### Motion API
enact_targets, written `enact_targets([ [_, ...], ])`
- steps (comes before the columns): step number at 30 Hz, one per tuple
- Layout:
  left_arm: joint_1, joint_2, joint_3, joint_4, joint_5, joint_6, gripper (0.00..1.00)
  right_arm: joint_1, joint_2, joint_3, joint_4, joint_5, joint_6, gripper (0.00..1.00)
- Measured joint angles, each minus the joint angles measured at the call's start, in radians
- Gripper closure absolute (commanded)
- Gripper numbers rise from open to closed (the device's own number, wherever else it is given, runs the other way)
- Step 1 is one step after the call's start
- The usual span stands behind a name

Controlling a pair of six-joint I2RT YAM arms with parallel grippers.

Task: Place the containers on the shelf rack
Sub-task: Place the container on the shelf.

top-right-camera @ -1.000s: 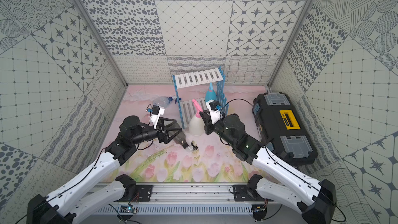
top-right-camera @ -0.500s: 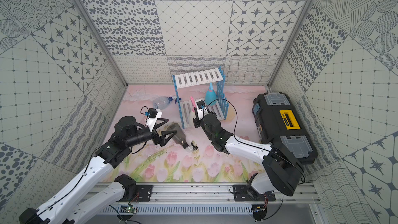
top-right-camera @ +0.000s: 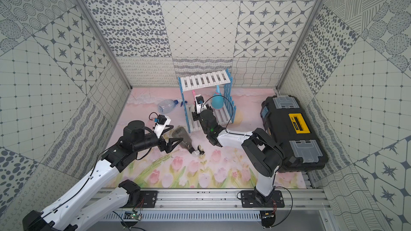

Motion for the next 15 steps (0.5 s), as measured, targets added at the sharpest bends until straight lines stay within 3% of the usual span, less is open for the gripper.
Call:
enact_targets([
  [15, 0.0, 0.016, 0.0, -0.011, 0.0, 0.036, 0.01, -0.035, 0.169, 0.173, 0.003, 0.0, -0.024, 1.0],
])
